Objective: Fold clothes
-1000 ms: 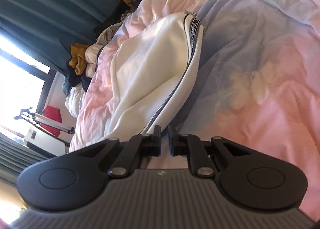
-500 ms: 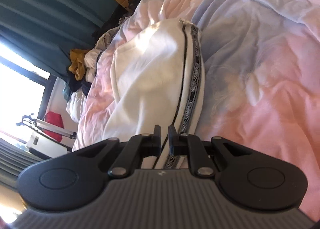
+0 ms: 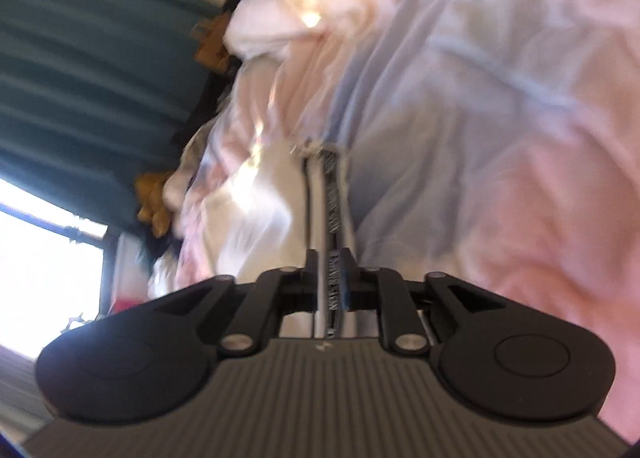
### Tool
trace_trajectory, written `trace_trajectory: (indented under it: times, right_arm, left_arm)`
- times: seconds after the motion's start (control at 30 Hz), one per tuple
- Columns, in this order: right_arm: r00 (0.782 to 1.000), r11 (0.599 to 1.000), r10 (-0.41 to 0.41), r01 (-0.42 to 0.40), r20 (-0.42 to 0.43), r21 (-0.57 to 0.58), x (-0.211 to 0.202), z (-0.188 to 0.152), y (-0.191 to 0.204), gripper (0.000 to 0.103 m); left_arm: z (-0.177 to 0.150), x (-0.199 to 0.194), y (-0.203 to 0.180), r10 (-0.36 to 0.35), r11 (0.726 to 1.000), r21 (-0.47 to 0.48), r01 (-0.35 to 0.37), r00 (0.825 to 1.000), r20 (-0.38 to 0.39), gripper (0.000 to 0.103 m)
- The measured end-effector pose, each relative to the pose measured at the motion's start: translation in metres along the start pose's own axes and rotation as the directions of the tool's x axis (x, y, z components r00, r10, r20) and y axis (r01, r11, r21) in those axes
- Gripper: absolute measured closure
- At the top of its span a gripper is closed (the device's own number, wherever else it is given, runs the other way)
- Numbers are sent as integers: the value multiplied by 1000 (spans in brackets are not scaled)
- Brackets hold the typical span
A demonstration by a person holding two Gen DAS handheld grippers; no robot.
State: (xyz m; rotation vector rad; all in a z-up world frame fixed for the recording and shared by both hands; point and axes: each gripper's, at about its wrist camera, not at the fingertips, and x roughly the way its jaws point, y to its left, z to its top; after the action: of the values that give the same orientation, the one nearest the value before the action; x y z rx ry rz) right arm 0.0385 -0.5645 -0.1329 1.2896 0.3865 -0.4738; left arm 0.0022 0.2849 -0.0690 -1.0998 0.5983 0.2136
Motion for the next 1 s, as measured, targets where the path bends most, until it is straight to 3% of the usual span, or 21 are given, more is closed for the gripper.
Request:
trace_trajectory:
  times: [0.13,0.33,0.4,0.47,0.5,0.53,0.67,0.83,0.9,1.0]
  right_arm:
    - [1000,1000,3,-3,-13,-29,26,3,-1,50]
    - [1000,992,-13,15,19,-128,54,0,7,46]
    - [999,983,-15,20,29,-181,60,1,15,48]
    - [999,961,-14,25,44,-274,63,-3,31,62]
    - [998,954,-11,27,56,-299,61,-5,37,84]
    - [998,948,-8,29,69,-318,59,-6,44,86]
    - [987,948,66,-16,147,-318,35,-3,60,91]
    - [942,954,122,-24,313,-300,-17,5,67,92]
    - [939,964,44,50,342,-261,-24,8,53,92]
    - [934,965,-74,155,349,-209,-28,12,32,92]
  left_arm:
    - [1,6,11,-1,1000,5,1,1000,7,90]
    - [4,15,5,21,998,59,-23,999,33,90]
    - [4,15,6,11,999,32,-13,999,41,90]
    - [4,16,6,0,1000,17,0,999,52,90]
    - [4,16,5,3,1000,28,-4,998,56,90]
    - [4,17,3,7,999,43,-10,998,59,90]
    - [6,15,-1,-4,997,75,-2,997,78,90]
    - [6,4,-7,-67,992,109,58,994,81,90]
    - [4,1,-9,-66,991,123,59,996,52,90]
    - [2,0,-10,14,987,159,-14,1000,2,90]
